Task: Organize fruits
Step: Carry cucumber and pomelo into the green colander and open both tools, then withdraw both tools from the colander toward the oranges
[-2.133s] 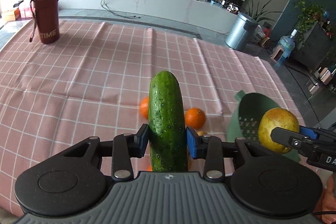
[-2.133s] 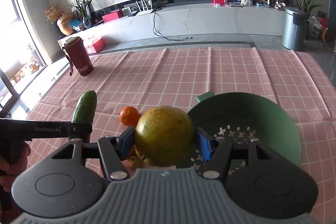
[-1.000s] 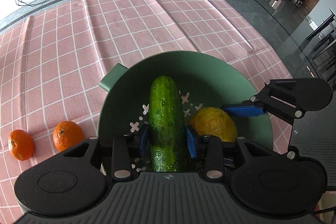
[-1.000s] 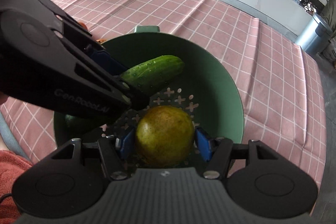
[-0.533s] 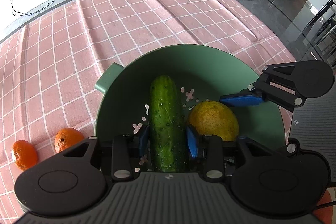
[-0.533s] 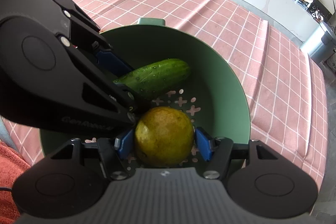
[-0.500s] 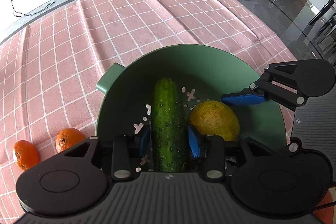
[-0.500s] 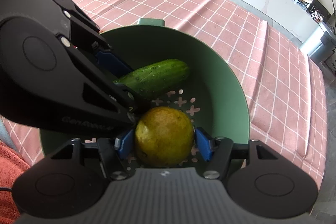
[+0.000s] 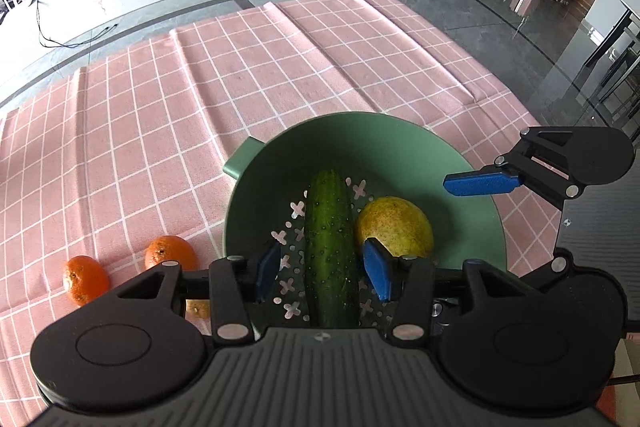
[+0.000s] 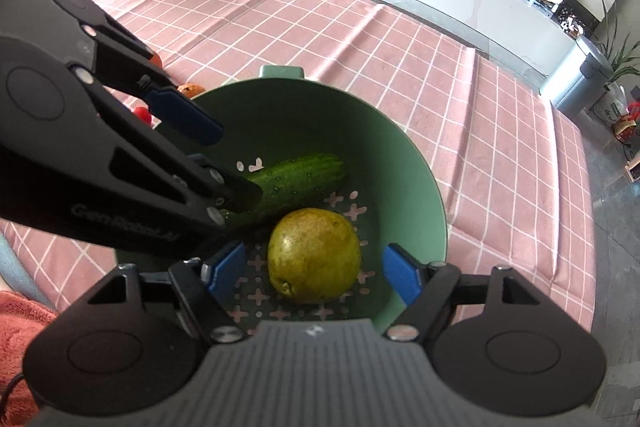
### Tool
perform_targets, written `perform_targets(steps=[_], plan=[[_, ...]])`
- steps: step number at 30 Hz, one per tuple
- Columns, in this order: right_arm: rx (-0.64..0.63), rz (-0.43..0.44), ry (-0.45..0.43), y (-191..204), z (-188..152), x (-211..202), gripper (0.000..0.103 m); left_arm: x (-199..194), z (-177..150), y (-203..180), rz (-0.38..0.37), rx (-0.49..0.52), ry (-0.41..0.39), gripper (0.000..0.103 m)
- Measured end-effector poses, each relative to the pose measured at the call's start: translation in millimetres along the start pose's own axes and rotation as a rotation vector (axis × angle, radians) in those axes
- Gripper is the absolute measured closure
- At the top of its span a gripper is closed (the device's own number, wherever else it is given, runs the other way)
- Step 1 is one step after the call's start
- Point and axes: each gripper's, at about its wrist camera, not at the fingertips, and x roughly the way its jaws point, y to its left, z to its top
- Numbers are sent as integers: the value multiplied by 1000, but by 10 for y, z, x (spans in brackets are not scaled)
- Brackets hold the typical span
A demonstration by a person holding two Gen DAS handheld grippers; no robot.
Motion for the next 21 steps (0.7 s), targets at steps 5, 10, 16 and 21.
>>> perform_targets(steps=[5,10,16,21], plan=[[119,44,-45,96,30,-207,30,-352,-120,124,23,-3,-42,46],[275,125,-96,239,26,-345,30,-685,-304,385,39,-56,-81,46],[354,197,-164,648,71,-443,30,-931,-586,746,75,-142,-82,46],[377,267,-211,1006,103,-420,30,-931,-804,967,69,-170,-32,46]])
